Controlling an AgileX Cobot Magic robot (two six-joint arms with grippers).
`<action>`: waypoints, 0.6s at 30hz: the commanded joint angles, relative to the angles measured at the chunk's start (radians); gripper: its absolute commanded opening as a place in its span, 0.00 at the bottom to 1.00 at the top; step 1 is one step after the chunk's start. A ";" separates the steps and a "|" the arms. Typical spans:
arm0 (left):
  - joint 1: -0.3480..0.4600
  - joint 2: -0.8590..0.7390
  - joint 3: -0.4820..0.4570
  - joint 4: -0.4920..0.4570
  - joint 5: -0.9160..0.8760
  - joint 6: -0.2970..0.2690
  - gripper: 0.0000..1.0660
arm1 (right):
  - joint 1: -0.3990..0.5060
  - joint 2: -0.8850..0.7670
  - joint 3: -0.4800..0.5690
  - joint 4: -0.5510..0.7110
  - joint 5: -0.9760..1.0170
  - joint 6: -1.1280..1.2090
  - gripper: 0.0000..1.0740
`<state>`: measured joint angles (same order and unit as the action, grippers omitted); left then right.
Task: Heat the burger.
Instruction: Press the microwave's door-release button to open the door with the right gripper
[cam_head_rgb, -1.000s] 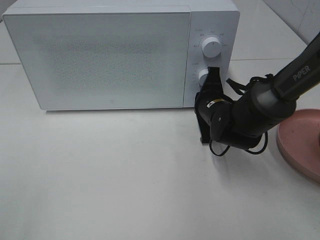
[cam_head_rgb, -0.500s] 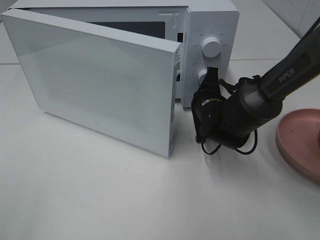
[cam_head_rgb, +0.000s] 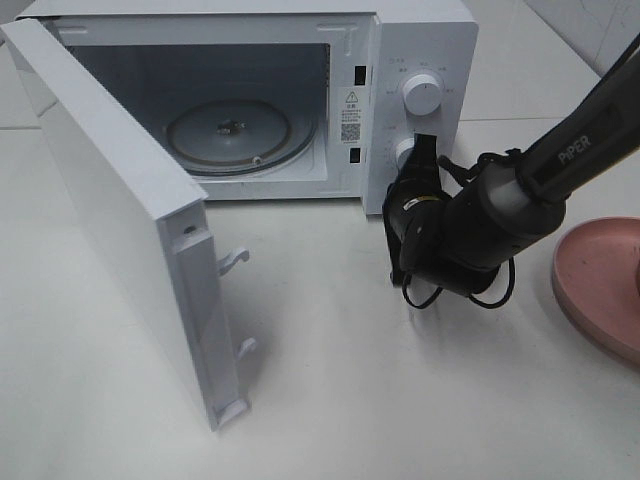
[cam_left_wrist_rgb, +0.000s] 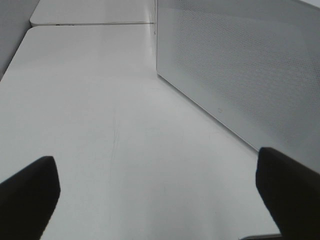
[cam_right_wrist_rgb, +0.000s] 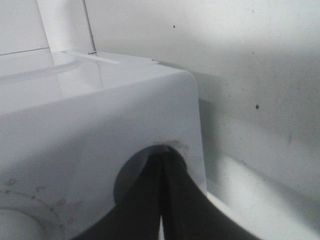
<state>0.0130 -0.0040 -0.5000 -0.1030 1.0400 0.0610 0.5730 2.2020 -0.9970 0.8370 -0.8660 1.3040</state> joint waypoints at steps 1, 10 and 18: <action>-0.005 -0.024 0.003 -0.001 -0.001 -0.002 0.94 | -0.032 -0.006 -0.063 -0.147 -0.067 0.009 0.00; -0.005 -0.024 0.003 -0.001 -0.001 -0.002 0.94 | -0.032 -0.060 0.040 -0.170 -0.037 0.016 0.00; -0.005 -0.024 0.003 -0.001 -0.001 -0.002 0.94 | -0.032 -0.110 0.100 -0.209 0.017 0.048 0.00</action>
<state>0.0130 -0.0040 -0.5000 -0.1030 1.0400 0.0610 0.5420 2.1140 -0.8940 0.6660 -0.8280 1.3500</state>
